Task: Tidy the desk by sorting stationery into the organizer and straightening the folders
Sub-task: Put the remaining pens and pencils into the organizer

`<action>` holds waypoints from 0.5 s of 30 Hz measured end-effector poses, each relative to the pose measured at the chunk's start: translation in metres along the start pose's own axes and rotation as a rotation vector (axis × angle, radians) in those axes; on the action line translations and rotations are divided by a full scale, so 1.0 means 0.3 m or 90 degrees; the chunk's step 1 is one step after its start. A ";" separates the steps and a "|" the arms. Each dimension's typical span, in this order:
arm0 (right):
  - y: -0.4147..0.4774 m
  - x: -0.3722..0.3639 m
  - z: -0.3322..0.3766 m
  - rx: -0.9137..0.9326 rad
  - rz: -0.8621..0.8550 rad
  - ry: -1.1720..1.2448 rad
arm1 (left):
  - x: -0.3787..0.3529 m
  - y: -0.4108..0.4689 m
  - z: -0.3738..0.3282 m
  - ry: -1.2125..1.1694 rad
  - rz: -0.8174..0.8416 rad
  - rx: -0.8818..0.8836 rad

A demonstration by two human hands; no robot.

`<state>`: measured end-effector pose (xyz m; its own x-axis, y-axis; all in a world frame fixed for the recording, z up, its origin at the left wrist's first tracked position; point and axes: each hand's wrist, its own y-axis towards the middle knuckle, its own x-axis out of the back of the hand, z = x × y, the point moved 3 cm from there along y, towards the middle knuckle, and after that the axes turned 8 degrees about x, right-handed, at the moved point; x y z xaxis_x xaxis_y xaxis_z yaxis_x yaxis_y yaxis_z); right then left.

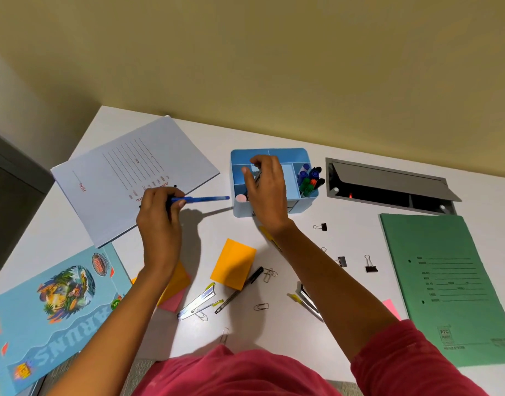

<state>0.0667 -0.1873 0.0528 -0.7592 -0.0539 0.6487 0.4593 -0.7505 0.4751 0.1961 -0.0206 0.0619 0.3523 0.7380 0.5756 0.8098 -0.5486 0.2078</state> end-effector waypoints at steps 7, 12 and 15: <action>-0.023 0.073 0.012 -0.039 -0.084 0.060 | -0.007 0.101 -0.130 -0.027 -0.043 -0.118; -0.076 0.099 -0.007 -0.037 -0.100 0.057 | -0.094 0.158 -0.211 -0.024 0.005 -0.209; -0.115 0.127 -0.016 0.009 -0.145 0.045 | -0.171 0.181 -0.239 0.013 0.056 -0.246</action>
<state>0.0196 -0.1665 0.0583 -0.8739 0.0696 0.4811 0.2789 -0.7389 0.6134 0.1885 -0.1164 0.1003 0.3999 0.6755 0.6195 0.5392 -0.7200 0.4369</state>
